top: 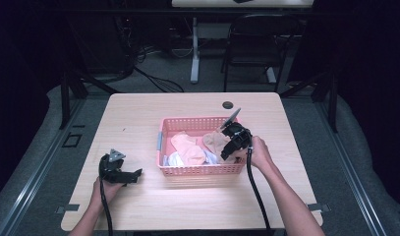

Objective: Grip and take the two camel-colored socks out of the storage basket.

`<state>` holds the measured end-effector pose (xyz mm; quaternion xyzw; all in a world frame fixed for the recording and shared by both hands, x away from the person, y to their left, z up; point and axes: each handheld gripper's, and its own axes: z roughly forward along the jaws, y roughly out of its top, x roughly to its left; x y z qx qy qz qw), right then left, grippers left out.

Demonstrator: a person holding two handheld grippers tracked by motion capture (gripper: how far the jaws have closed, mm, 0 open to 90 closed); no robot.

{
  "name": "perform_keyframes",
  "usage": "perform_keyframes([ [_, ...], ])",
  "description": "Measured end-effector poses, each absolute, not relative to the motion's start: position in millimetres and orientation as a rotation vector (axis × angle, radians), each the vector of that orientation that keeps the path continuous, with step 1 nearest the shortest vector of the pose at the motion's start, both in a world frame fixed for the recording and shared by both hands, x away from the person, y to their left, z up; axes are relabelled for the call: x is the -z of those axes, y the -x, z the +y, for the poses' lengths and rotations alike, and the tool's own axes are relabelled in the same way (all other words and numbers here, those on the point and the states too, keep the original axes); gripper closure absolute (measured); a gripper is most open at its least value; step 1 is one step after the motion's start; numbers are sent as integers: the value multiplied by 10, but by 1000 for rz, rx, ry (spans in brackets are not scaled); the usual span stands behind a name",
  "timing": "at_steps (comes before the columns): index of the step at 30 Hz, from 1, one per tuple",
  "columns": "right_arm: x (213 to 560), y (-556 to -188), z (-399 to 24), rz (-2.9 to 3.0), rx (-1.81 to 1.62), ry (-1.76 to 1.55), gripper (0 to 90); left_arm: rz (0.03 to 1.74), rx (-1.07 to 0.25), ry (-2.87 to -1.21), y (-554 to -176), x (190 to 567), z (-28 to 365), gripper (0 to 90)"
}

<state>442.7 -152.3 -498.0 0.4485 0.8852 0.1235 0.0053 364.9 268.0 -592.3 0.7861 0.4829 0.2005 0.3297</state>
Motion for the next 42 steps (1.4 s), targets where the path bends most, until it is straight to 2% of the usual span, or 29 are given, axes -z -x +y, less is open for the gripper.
perform_keyframes([
  [5, 5004, -4428, -1510, 2731, -375, -1415, 512, 1262, -524, -2057, -3649, 5923, 2680, 0],
  [14, 5062, -4403, -1524, 2686, -353, -1427, 846, 1261, -524, -2058, -3649, 5923, 2680, 0],
  [31, 4820, -4348, -1555, 2694, -422, -1401, 859, 1261, -523, -2058, -3649, 5922, 2680, 0],
  [42, 4420, -4398, -1478, 2738, -341, -1325, 857, 1261, -524, -2058, -3649, 5922, 2680, 0],
])
